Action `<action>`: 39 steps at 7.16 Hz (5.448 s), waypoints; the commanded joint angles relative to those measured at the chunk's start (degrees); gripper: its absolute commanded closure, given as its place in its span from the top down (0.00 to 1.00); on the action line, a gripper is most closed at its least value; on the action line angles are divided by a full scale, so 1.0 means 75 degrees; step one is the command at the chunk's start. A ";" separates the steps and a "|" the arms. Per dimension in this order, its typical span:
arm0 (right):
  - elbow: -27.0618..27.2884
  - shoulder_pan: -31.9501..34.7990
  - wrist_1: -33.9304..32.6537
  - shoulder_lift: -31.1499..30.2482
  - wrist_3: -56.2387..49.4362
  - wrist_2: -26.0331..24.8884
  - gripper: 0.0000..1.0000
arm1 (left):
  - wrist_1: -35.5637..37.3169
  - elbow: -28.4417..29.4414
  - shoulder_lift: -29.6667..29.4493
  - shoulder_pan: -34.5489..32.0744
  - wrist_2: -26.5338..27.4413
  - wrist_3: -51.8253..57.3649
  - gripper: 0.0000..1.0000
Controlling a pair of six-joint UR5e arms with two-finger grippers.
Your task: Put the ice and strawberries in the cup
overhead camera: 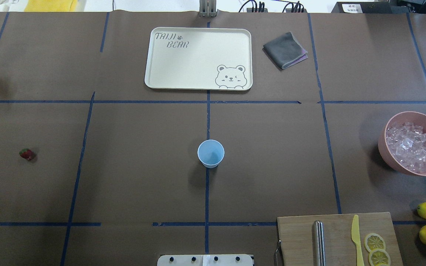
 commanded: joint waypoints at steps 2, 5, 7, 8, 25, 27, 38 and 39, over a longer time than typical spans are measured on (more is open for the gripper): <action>0.0000 0.0000 0.0012 0.0054 -0.0044 -0.0012 1.00 | -0.0035 -0.0015 -0.0029 0.0000 0.0012 -0.0012 1.00; 0.0139 0.0000 0.0023 0.0172 0.0014 0.0000 1.00 | -0.0035 -0.0038 -0.0029 0.0000 0.0035 0.0000 1.00; 0.0282 0.0000 -0.0023 0.0207 0.0130 0.0046 1.00 | -0.0035 -0.0039 -0.0029 0.0000 0.0035 -0.0012 1.00; 0.0281 0.0000 0.0011 0.0219 0.0015 0.0116 1.00 | -0.0035 -0.0039 -0.0018 0.0000 0.0035 0.0000 1.00; 0.0680 -0.4371 0.4664 -0.1093 0.3119 -0.0973 0.92 | -0.0035 -0.0004 0.0029 0.0000 0.0000 -0.0012 1.00; 0.0621 -0.4465 0.4664 -0.1082 0.3084 -0.1217 0.89 | -0.0035 0.0008 0.0029 0.0000 0.0000 -0.0012 1.00; 0.0422 -0.4594 0.4559 -0.0988 0.3131 -0.1207 0.51 | -0.0035 -0.0027 0.0041 0.0000 0.0000 -0.0012 1.00; 0.0410 -0.4582 0.4559 -0.1000 0.3119 -0.1207 0.18 | -0.0035 -0.0027 0.0041 0.0000 0.0000 -0.0012 1.00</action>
